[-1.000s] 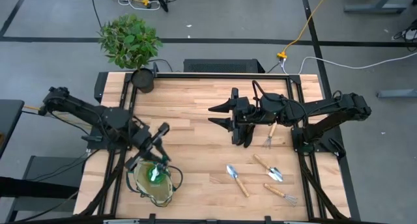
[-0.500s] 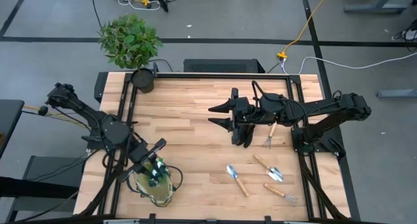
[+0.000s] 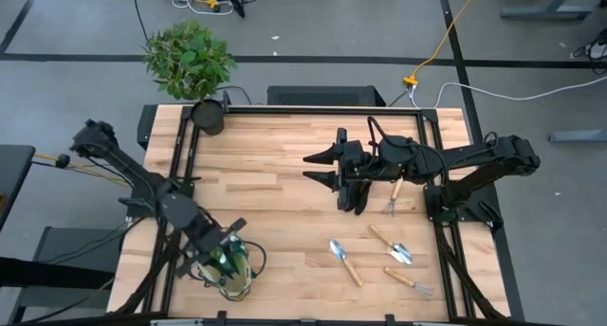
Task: Pick & Place Garden tools in Gardening bag
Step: Put the shear scissors into the gardening bag
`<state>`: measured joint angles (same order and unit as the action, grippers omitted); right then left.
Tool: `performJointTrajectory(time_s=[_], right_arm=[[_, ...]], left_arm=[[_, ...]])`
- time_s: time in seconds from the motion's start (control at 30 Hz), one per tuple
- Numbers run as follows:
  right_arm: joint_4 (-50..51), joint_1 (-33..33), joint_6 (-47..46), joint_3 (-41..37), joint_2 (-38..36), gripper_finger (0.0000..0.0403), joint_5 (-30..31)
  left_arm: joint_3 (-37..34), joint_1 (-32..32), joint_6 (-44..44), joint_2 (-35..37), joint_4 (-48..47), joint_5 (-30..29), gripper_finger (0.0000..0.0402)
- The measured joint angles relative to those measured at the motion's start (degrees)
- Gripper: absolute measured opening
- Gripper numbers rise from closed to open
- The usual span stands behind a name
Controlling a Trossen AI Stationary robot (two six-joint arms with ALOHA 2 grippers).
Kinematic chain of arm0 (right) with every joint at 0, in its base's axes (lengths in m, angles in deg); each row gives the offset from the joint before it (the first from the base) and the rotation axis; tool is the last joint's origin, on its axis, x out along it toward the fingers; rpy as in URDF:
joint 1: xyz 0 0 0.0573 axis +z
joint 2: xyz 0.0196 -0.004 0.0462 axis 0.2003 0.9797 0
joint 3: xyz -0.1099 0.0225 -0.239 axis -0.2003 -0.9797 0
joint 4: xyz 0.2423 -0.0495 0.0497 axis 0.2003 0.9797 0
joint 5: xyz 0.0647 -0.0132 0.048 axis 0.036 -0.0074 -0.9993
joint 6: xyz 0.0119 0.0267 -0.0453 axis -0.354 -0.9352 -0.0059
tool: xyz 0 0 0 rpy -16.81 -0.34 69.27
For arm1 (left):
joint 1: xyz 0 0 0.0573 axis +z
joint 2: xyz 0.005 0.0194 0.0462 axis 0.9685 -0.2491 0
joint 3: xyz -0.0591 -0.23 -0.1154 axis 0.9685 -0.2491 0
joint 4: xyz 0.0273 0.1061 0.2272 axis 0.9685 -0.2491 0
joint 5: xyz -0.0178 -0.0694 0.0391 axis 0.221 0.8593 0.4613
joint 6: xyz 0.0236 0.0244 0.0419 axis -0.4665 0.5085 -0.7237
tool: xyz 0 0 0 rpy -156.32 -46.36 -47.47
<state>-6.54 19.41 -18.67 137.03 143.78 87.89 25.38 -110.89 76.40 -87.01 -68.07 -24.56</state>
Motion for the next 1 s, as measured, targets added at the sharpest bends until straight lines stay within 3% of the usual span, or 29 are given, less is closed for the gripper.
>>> performJointTrajectory(time_s=[0.63, 1.0], right_arm=[[0.00, 0.02, -0.07, 0.00, 0.00, 0.0162, 0.01], [0.00, 0.02, -0.05, -0.02, 0.00, 0.0162, -0.01]], left_arm=[[-0.12, 0.02, -4.28, -12.80, 0.34, 2.58, 0.0054], [-0.12, 0.26, -4.02, -14.41, 0.73, 2.58, 0.0055]])
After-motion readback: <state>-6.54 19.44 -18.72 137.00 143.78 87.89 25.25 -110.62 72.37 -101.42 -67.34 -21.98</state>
